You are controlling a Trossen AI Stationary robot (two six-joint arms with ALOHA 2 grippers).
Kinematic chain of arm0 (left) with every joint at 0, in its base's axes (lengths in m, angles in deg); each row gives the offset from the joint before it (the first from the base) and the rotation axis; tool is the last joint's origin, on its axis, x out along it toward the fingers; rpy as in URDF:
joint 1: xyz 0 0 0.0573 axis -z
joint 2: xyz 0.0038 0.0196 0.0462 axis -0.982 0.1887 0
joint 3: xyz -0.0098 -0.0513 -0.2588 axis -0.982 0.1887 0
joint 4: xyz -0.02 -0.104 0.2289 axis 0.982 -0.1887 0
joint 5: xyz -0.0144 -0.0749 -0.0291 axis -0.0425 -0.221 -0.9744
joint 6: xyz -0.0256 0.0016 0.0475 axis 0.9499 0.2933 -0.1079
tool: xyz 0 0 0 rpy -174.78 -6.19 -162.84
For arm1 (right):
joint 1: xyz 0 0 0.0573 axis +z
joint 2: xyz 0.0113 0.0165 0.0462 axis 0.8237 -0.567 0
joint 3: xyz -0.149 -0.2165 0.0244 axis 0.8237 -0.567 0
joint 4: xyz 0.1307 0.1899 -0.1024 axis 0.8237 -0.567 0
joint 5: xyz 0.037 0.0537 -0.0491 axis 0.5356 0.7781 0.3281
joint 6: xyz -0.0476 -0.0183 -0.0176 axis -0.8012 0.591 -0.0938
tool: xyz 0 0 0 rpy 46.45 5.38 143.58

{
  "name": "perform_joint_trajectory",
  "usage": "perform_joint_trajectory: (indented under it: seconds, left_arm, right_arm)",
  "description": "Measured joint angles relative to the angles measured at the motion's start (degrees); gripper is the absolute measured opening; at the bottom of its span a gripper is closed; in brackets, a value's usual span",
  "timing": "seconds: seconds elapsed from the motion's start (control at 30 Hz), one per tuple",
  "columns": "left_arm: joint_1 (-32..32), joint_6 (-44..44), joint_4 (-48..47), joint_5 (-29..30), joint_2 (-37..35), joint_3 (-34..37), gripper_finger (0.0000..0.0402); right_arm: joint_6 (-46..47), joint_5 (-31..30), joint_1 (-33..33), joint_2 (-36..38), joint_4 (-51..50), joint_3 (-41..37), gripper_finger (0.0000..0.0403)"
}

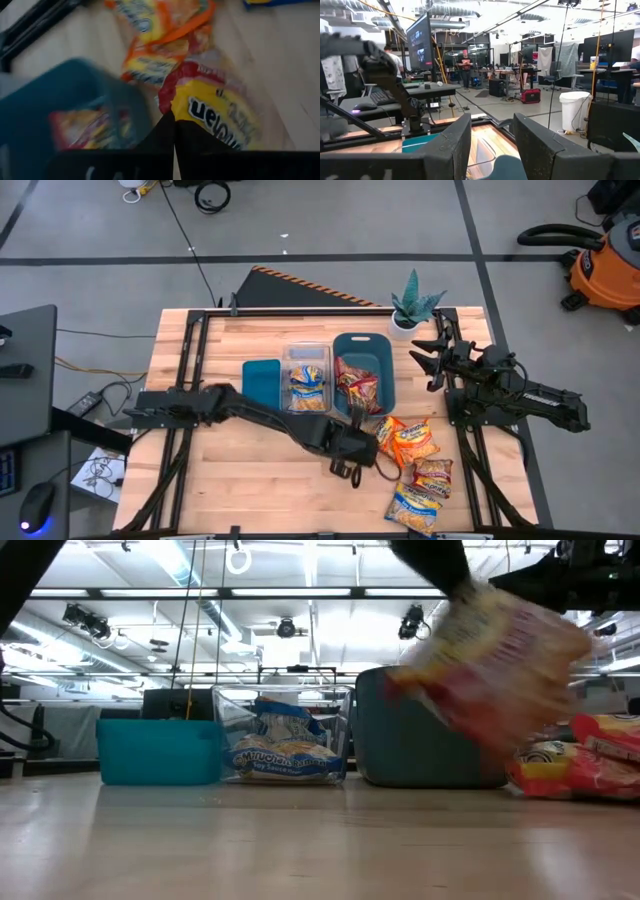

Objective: Sort Maruchan noodles
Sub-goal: Put the red noodle pack into the right blue bin

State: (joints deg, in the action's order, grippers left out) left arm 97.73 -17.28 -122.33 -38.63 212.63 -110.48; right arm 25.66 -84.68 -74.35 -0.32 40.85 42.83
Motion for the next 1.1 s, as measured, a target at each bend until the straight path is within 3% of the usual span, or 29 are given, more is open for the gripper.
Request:
perform_joint_trajectory:
  seconds: [0.3,0.73,0.93,1.1]
  left_arm:
    - [-4.7,1.9,2.1,2.0,-7.3,0.0,0.0004]
    - [-20.5,4.0,4.6,0.8,-7.5,0.3,0.0006]
    - [-28.5,7.5,6.2,-2.1,-7.2,0.3,0.0006]
    - [-34.3,12.7,6.0,-11.9,-3.9,0.3,0.0005]
  right_arm:
    - [0.0,0.0,0.0,0.0,0.4,0.0,0.0153]
    - [0.0,0.0,0.0,0.0,0.3,0.0,0.0153]
    - [0.0,0.0,0.0,0.0,0.3,0.0,0.0153]
    - [0.0,0.0,0.0,0.0,0.3,0.0,0.0153]
